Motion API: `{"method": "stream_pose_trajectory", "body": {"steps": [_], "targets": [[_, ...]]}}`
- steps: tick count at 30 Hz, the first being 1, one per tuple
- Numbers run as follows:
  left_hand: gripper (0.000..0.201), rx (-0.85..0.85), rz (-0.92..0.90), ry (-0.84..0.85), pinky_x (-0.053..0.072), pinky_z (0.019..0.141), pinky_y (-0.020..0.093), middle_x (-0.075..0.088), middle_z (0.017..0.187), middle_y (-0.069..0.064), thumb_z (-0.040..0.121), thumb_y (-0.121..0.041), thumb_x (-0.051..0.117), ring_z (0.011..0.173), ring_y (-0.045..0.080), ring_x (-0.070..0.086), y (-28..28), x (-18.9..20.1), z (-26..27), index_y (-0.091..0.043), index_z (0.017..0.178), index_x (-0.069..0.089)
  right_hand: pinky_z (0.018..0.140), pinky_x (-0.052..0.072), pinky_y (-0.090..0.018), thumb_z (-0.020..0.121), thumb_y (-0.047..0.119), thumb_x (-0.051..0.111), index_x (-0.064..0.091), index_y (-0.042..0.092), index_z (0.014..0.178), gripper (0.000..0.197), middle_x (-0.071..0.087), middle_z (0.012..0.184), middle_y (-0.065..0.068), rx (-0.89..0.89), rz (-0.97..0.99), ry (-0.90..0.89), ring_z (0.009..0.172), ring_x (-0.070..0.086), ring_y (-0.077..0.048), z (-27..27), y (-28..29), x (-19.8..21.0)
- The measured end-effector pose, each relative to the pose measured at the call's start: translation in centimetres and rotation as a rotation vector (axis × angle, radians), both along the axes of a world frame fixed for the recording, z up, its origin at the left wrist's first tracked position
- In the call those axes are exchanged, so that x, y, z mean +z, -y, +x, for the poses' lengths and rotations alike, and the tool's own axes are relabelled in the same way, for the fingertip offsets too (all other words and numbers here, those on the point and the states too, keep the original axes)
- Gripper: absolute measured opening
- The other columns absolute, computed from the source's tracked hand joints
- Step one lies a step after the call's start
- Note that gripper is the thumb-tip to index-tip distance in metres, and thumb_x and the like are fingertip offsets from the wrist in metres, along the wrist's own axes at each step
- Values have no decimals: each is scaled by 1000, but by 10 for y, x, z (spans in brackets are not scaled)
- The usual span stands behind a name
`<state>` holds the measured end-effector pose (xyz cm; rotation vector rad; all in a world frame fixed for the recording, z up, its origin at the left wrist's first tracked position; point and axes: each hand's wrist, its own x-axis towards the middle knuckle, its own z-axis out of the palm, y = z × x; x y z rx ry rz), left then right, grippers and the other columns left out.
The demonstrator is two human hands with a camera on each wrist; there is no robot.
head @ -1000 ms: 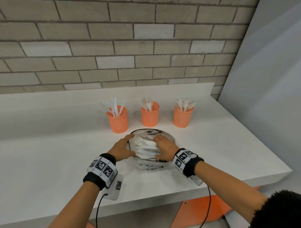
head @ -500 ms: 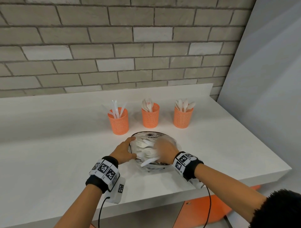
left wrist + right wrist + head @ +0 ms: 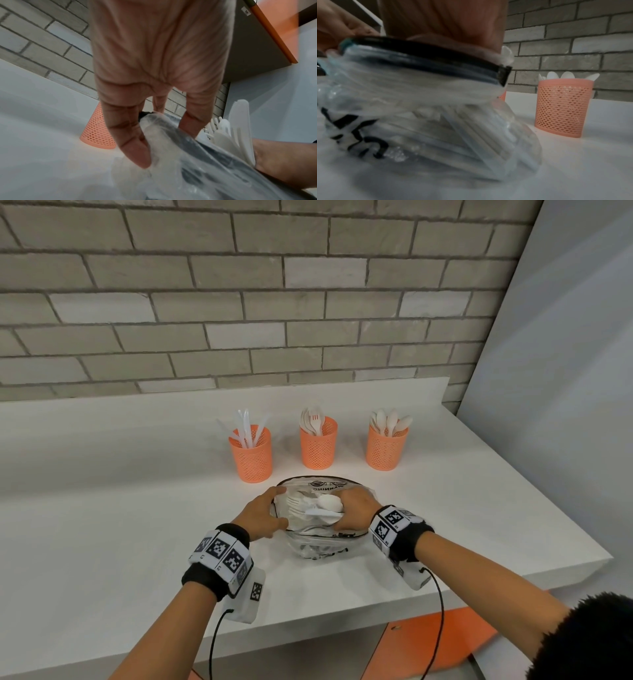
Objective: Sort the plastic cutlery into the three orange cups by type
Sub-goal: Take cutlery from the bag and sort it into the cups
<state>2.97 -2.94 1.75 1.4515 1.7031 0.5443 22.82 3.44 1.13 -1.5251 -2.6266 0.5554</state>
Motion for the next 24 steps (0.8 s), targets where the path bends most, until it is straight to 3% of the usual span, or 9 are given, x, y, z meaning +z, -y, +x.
{"method": "stream_pose_trajectory", "body": {"steps": [8, 11, 12, 15, 17, 19, 20, 22, 24], "targets": [[70, 3, 23, 6, 54, 69, 29, 47, 132, 13, 83, -5, 61, 99, 26, 55, -4, -4, 1, -19, 142, 27, 77, 42, -25, 76, 20, 68, 55, 20, 121, 47, 65, 108, -5, -43, -97, -264, 93, 58, -23, -2, 0, 11], [70, -12, 38, -23, 54, 66, 27, 48, 130, 15, 83, -6, 62, 97, 27, 57, -6, -6, 0, -18, 142, 28, 71, 39, -25, 78, 16, 67, 55, 18, 103, 28, 61, 94, -6, -101, -173, -370, 84, 55, -20, -7, -3, 20], [70, -24, 32, -46, 54, 69, 28, 47, 130, 14, 82, -7, 63, 100, 28, 57, -6, -5, -1, -18, 142, 29, 71, 41, -26, 78, 15, 68, 54, 17, 96, 24, 59, 90, -6, -122, -187, -423, 83, 56, -21, -8, -5, 23], [59, -14, 131, -213, 42, 100, 33, 46, 131, 15, 82, -14, 66, 117, 28, 50, -9, -7, -6, -18, 136, 42, 78, 50, -32, 77, 10, 68, 61, 12, 87, 13, 64, 85, -7, -213, -222, -659, 85, 61, -24, -12, -10, 36], [36, 145, 386, -193, 39, 100, 29, 51, 123, 13, 84, -13, 63, 115, 27, 50, -8, 3, -2, -14, 120, 59, 73, 54, -32, 82, 4, 62, 61, 11, 80, 7, 65, 75, -9, -296, -252, -880, 71, 66, -15, -13, -12, 49], [18, 357, 584, 47, 43, 83, 22, 56, 106, 8, 90, -10, 55, 102, 23, 54, -5, 21, 8, -10, 105, 64, 65, 56, -30, 86, 1, 57, 58, 12, 76, 15, 63, 67, -9, -405, -298, -1101, 54, 63, -11, -14, -11, 64], [16, 425, 574, 236, 45, 77, 20, 58, 100, 6, 93, -11, 50, 97, 22, 55, -4, 30, 14, -8, 103, 63, 67, 56, -33, 87, 1, 56, 58, 12, 74, 17, 62, 65, -9, -439, -304, -1171, 53, 62, -13, -14, -11, 72], [22, 474, 364, 689, 47, 75, 23, 61, 99, 11, 98, -16, 40, 93, 23, 57, -4, 42, 25, -4, 107, 57, 70, 55, -35, 86, 1, 57, 58, 11, 71, 18, 61, 65, -10, -462, -281, -1247, 57, 60, -18, -18, -8, 83], [33, 473, 42, 1078, 49, 77, 30, 60, 102, 17, 100, -27, 34, 90, 25, 58, -5, 47, 38, -1, 111, 53, 64, 54, -31, 83, -1, 58, 58, 11, 69, 18, 61, 68, -12, -453, -222, -1267, 59, 59, -20, -26, -2, 90]]}}
